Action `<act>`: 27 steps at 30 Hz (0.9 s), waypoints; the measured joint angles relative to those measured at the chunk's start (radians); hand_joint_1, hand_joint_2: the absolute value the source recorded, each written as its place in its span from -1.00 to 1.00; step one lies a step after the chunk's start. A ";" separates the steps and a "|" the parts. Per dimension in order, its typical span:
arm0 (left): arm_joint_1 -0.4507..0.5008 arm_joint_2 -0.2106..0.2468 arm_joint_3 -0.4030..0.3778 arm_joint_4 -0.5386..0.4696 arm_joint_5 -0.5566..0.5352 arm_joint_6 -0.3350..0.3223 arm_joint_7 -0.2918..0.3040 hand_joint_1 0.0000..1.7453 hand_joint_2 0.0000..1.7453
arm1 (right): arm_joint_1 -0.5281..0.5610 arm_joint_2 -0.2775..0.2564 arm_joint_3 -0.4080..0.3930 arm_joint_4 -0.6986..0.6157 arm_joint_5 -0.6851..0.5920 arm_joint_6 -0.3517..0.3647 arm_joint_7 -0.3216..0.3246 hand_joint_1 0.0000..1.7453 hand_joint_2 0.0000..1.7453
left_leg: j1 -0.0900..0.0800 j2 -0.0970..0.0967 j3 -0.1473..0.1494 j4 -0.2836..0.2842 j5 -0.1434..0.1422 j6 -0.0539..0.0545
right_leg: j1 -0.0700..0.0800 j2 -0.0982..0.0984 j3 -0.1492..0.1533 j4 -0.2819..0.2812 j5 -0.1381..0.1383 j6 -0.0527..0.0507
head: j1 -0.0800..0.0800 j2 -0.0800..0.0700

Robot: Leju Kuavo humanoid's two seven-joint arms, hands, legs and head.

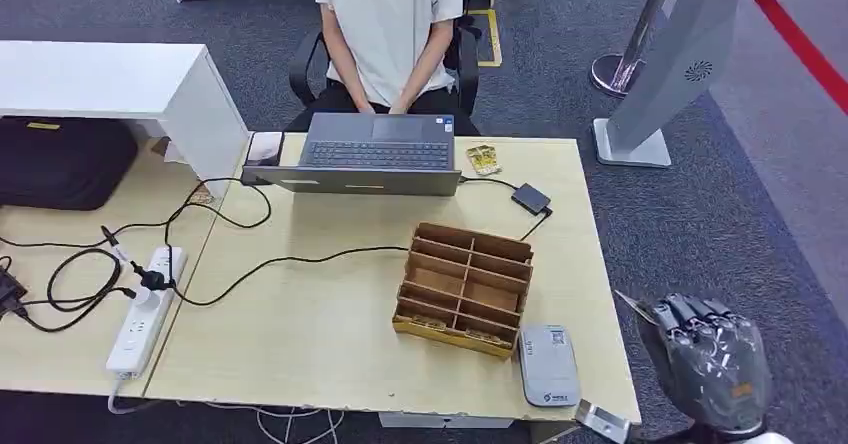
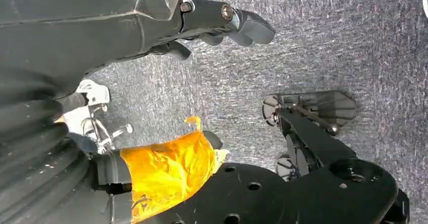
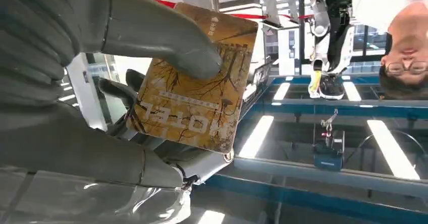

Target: Pass the card to the sensor for recognition and then transmit it.

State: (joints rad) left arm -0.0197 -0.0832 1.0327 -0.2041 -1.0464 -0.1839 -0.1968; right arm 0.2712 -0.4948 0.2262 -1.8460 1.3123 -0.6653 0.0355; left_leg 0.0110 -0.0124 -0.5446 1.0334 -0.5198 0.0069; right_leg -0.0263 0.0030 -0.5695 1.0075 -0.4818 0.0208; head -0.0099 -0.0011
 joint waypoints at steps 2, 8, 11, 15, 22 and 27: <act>0.000 -0.001 0.000 0.000 -0.002 0.000 0.006 -1.00 1.00 | 0.006 0.004 0.004 0.000 0.007 0.002 0.001 1.00 1.00 | 0.000 0.000 0.000 0.000 0.000 0.000 | 0.000 0.000 0.000 0.000 0.000 0.000 | 0.000 0.000; -0.002 -0.004 0.000 0.000 -0.018 -0.002 0.007 -1.00 1.00 | -0.004 0.029 0.056 0.048 0.026 0.013 0.018 1.00 1.00 | 0.000 0.001 0.000 0.000 0.000 0.000 | 0.000 0.001 0.000 0.000 0.000 0.000 | 0.000 0.000; -0.003 -0.004 0.000 0.000 -0.022 -0.004 0.009 -1.00 1.00 | -0.025 0.048 0.094 0.107 0.027 0.022 0.031 1.00 1.00 | 0.000 0.001 0.000 0.000 0.000 0.000 | 0.000 0.001 0.000 0.000 0.000 0.000 | 0.000 0.000; -0.004 -0.004 0.000 0.000 -0.031 -0.004 0.010 -1.00 1.00 | -0.050 0.065 0.130 0.168 0.024 0.030 0.041 1.00 1.00 | 0.000 0.001 0.000 0.000 0.000 0.000 | 0.000 0.001 0.000 0.000 0.000 0.000 | 0.000 0.000; -0.006 -0.004 0.000 0.000 -0.040 -0.004 0.021 -1.00 1.00 | -0.089 0.105 0.208 0.296 0.005 0.032 0.061 1.00 1.00 | 0.000 0.001 0.000 0.000 0.000 0.000 | 0.000 0.001 0.000 0.000 0.000 0.000 | 0.000 0.000; -0.006 -0.004 0.000 0.000 -0.046 -0.004 0.027 -1.00 1.00 | -0.102 0.118 0.243 0.340 -0.002 0.031 0.068 1.00 1.00 | 0.000 0.001 0.000 0.000 0.000 0.000 | 0.000 0.001 0.000 0.000 0.000 0.000 | 0.000 0.000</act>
State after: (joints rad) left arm -0.0255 -0.0870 1.0327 -0.2041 -1.0922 -0.1881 -0.1698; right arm 0.1690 -0.3769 0.4696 -1.5057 1.3104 -0.6348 0.1034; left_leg 0.0110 -0.0116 -0.5445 1.0333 -0.5198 0.0069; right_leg -0.0262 0.0038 -0.5691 1.0076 -0.4818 0.0208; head -0.0099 -0.0011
